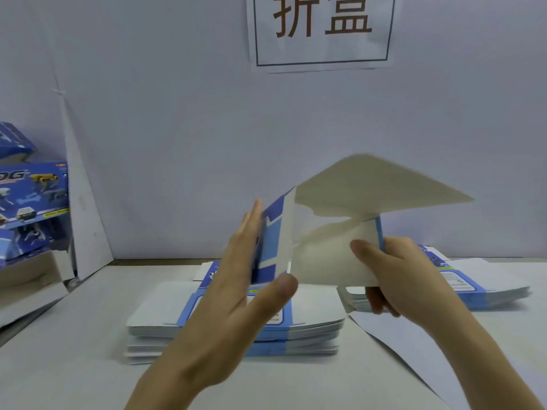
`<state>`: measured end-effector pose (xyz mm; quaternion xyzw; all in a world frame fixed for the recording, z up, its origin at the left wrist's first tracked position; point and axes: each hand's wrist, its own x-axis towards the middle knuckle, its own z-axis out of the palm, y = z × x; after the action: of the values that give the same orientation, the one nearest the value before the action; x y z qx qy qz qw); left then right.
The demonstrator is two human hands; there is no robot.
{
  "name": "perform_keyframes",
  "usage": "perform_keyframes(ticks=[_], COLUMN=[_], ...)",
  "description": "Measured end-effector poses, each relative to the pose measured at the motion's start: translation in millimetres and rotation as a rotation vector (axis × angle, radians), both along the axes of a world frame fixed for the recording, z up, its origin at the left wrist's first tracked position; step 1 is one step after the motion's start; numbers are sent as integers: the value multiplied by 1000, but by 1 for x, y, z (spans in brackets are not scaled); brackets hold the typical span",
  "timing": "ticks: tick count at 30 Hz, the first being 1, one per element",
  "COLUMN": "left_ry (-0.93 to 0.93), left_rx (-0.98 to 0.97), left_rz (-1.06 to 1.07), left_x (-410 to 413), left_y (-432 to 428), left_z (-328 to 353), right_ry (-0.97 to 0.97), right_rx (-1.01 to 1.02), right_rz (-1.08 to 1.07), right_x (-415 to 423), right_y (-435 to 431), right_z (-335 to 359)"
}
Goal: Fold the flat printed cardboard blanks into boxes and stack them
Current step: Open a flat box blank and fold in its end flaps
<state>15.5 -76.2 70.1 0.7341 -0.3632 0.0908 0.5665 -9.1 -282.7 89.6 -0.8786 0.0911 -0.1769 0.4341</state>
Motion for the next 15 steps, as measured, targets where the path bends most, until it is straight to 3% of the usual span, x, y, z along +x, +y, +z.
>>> perform_keyframes(ticks=[5,7,9,12,15], left_ry=[184,206,249,377,400], left_rx=[-257,-286,-282,-360,-297], left_rz=[-79,-43,127,55,7], left_x=[18,23,32,23,12], left_y=[-11,-13,-23,-10,1], left_z=[6,4,14,5,0], right_ry=[16,-10,-21,-34,-23], right_rx=[-73,-138,-216,-256,-286], right_rz=[2,-7,-18,7,3], right_x=[-3,-4,-4,-4,-4], right_y=[6,10,15,22,29], right_z=[2,2,1,0,-2])
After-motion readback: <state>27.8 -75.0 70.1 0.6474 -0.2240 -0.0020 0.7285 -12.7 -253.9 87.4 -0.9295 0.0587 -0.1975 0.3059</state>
